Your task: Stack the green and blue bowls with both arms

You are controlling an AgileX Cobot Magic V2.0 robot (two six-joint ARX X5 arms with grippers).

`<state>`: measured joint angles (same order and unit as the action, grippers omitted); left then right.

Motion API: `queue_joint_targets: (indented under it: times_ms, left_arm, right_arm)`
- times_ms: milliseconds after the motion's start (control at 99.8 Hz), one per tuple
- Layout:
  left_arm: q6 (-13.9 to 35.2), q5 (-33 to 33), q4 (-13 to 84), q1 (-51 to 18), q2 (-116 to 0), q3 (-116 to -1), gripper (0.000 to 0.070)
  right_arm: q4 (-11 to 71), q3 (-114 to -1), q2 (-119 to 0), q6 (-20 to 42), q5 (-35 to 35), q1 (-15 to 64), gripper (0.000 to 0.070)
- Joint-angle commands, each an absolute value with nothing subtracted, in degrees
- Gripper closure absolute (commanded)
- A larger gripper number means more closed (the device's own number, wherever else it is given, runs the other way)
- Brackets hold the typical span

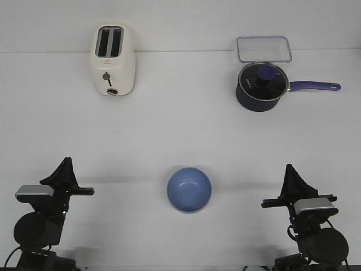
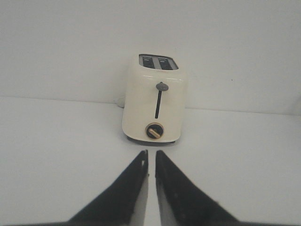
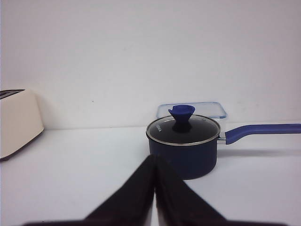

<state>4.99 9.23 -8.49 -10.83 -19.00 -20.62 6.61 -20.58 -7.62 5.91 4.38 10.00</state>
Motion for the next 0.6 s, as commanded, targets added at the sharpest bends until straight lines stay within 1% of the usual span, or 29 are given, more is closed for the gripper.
queue_joint_targets:
  times_ms: [0, 190, 270, 381, 441, 491, 591]
  left_arm:
    - [4.1, 9.4, -9.1, -10.9, -19.0, -21.5, 0.0685]
    - [4.1, 9.4, -9.1, -10.9, -19.0, -21.5, 0.0685]
    - [2.0, 9.5, -9.0, -10.8, -18.9, -21.5, 0.0685]
    - [2.0, 9.4, -9.0, -10.4, -18.4, -21.1, 0.0685]
    - [1.7, 9.4, -9.1, -9.1, -17.1, -20.4, 0.0686]
    - [3.1, 8.3, -9.1, -7.6, -16.0, -19.3, 0.0686]
    - [2.4, 4.2, -9.2, -4.4, -12.7, -15.6, 0.0686]
  right_arm:
    - [6.0, -20.6, -7.8, 5.5, 4.6, 10.1, 0.0700]
    - [6.0, -20.6, -7.8, 5.5, 4.6, 10.1, 0.0700]
    - [6.0, -20.6, -7.8, 5.5, 4.6, 10.1, 0.0700]
    - [6.0, -20.6, -7.8, 5.5, 4.6, 10.1, 0.0700]
    - [6.0, -20.6, -7.8, 5.5, 4.6, 10.1, 0.0700]
    - [6.0, -20.6, -7.8, 5.5, 4.6, 10.1, 0.0700]
    - [6.0, -20.6, -7.8, 5.5, 4.6, 10.1, 0.0700]
